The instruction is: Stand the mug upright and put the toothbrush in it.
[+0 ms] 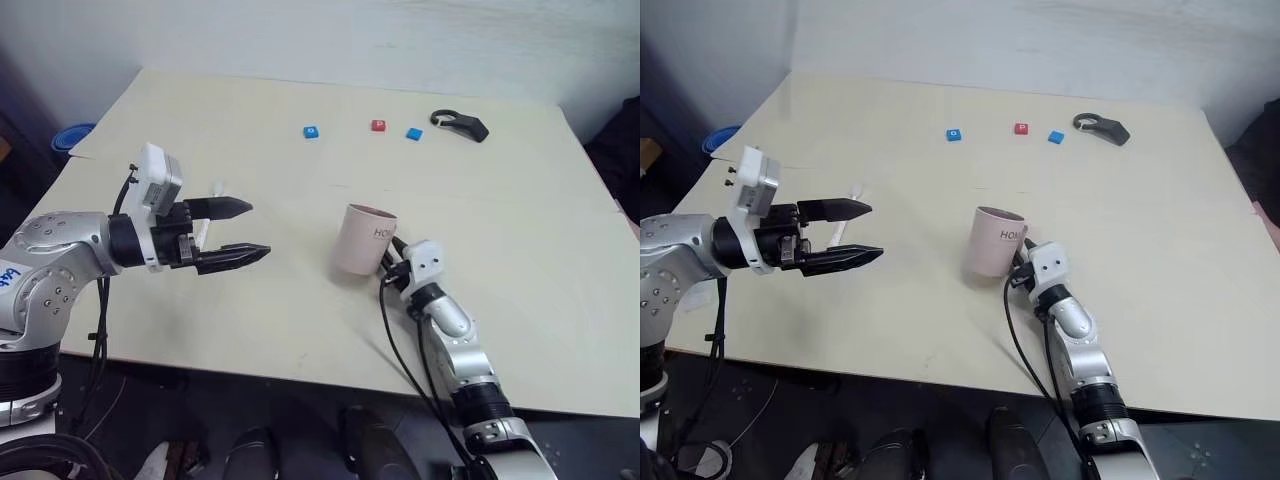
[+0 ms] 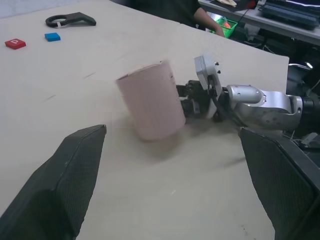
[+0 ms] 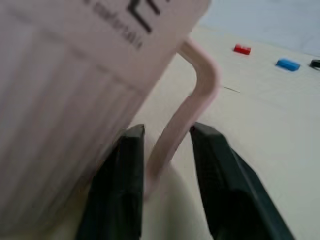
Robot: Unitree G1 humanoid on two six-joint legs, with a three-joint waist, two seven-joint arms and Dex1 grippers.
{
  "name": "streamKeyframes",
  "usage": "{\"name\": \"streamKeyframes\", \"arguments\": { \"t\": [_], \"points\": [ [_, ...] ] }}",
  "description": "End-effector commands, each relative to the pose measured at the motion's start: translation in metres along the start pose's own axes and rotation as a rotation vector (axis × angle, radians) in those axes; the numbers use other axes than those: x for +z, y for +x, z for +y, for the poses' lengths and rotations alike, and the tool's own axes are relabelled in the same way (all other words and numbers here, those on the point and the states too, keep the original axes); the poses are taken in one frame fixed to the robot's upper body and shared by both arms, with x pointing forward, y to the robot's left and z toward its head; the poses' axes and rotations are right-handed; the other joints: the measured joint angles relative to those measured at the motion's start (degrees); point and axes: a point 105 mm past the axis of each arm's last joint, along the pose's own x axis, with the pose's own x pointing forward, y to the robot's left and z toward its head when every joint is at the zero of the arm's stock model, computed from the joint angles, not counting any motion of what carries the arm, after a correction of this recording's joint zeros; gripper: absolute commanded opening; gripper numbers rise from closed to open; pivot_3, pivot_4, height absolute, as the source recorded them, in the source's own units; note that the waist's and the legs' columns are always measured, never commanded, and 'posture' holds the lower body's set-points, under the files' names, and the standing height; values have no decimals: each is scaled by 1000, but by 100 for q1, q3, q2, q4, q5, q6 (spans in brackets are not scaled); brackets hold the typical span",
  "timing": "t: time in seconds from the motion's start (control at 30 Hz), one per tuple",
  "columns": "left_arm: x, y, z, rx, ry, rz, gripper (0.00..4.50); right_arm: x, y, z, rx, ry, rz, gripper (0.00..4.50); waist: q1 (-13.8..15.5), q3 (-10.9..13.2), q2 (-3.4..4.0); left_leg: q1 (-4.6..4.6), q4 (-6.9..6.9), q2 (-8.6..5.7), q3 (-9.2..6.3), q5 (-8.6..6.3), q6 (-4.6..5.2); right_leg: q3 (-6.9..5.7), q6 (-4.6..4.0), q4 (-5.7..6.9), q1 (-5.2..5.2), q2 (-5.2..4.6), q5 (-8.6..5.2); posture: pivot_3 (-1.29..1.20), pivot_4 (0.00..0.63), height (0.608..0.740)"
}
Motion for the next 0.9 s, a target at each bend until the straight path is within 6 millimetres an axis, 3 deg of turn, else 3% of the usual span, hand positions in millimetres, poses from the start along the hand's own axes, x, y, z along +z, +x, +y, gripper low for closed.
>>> {"name": "streamKeyframes", "arguments": {
  "t": [0.03,0.2,0.33,0.6,0.67,0.77,0.83,0.9],
  "points": [
    [5,1,-1,-9,34,-13,4500,19,-8,-16,-5,-33,-31,2724,0,0,0,-1,0,0,0,0,0,-1,0,0,-1,1,0,0,150,740],
    [4,5,0,-18,37,-23,4500,38,-22,-27,47,-49,-4,4271,-3,1,2,1,-1,1,-3,0,1,1,0,2,-2,4,0,0,150,740],
    [2,6,1,-15,35,-28,4500,47,-41,-33,147,-141,56,4271,25,2,3,0,-2,1,-3,-2,4,1,0,1,-2,5,0,0,150,740],
    [-8,-2,7,77,0,-37,4500,65,-77,-39,357,-127,193,4271,64,3,4,2,-1,3,-9,-18,32,7,3,-1,-2,7,1,0,150,740],
    [-24,-11,27,232,-70,58,4500,84,-87,-44,429,-14,211,4271,85,4,3,2,-1,3,-15,-19,34,7,3,-2,-2,7,1,0,150,740],
    [-56,-47,89,678,-295,224,4500,137,-98,-46,563,113,159,4271,142,20,20,3,3,-2,-31,-21,46,19,12,-3,-1,4,6,0,150,740],
    [-59,-56,106,801,-352,252,4500,166,-102,-41,646,171,119,4405,142,30,6,2,9,-5,-42,-18,53,13,19,-1,0,6,10,0,150,740],
    [-57,-53,117,842,-387,244,4500,187,-103,-33,711,174,84,4405,147,24,-12,0,3,-4,-49,-18,53,5,18,-4,0,8,10,0,150,740]
  ]
}}
